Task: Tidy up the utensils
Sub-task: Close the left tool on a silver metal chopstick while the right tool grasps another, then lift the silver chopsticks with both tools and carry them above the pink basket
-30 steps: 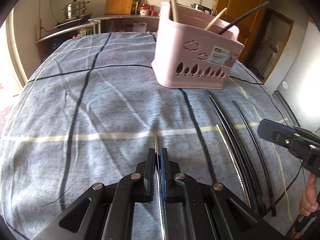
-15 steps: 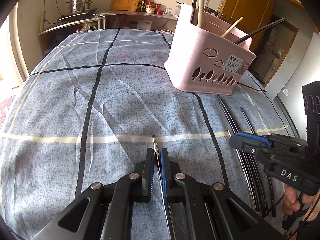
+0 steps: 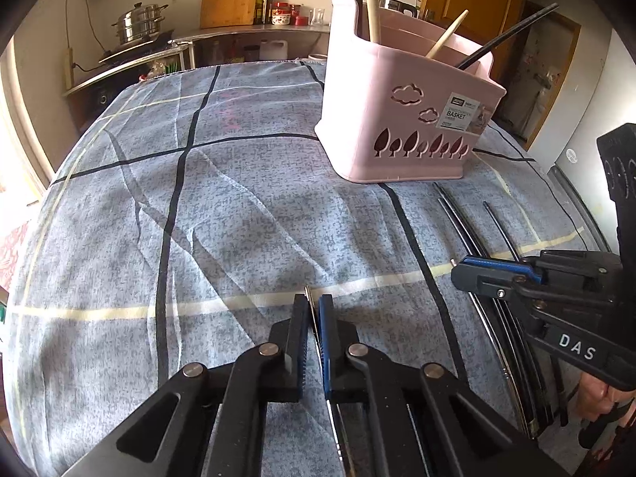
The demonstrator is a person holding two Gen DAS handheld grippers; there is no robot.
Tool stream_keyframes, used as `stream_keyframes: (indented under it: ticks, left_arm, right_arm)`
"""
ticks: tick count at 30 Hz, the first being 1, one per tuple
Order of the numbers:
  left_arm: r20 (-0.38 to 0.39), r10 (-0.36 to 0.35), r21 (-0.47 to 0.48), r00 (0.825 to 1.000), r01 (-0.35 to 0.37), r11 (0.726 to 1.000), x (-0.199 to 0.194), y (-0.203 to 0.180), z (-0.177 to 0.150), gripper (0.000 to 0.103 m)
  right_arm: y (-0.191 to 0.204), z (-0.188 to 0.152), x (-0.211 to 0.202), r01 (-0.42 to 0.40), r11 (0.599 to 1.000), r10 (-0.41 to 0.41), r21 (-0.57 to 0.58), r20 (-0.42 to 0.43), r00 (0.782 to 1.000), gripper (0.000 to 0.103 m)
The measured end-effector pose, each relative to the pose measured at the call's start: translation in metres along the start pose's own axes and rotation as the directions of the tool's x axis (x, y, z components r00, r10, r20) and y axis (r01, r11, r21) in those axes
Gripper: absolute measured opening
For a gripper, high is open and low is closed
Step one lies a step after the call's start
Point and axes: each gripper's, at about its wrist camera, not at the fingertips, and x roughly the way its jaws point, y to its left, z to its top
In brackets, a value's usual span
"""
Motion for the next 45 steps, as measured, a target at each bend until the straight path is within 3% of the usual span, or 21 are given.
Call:
stream_keyframes:
  ticks: [4,12,27,45]
  left_arm:
    - [0.01,-0.005,0.005,1.0,0.005,1.0,-0.009,-0.001,0.004,0.003]
    - [0.115,-0.026,0.039,0.993,0.022,0.999,-0.06,-0.012,0.021,0.003]
    - [0.314,-0.035,0.049,0.949,0.02,0.999,-0.148,-0.02,0.065,0.003]
    - [0.293,-0.063,0.05,0.954,0.051,0.997,-0.161,-0.027,0.058,0.003]
  right_arm:
    - [0.0,0.004,-0.016,-0.018,1.0,0.018,0.004,0.039,0.999,0.005]
    - [0.007,0.016,-0.07,-0.047,0.999,0.046,-0.003,0.171,0.984,0.004]
    - [0.012,0.034,-0.156,-0.018,0.999,0.031,-0.037,0.378,0.925,0.004]
    - [0.014,0.024,-0.178,-0.001,0.999,0.021,-0.049,0.412,0.911,0.003]
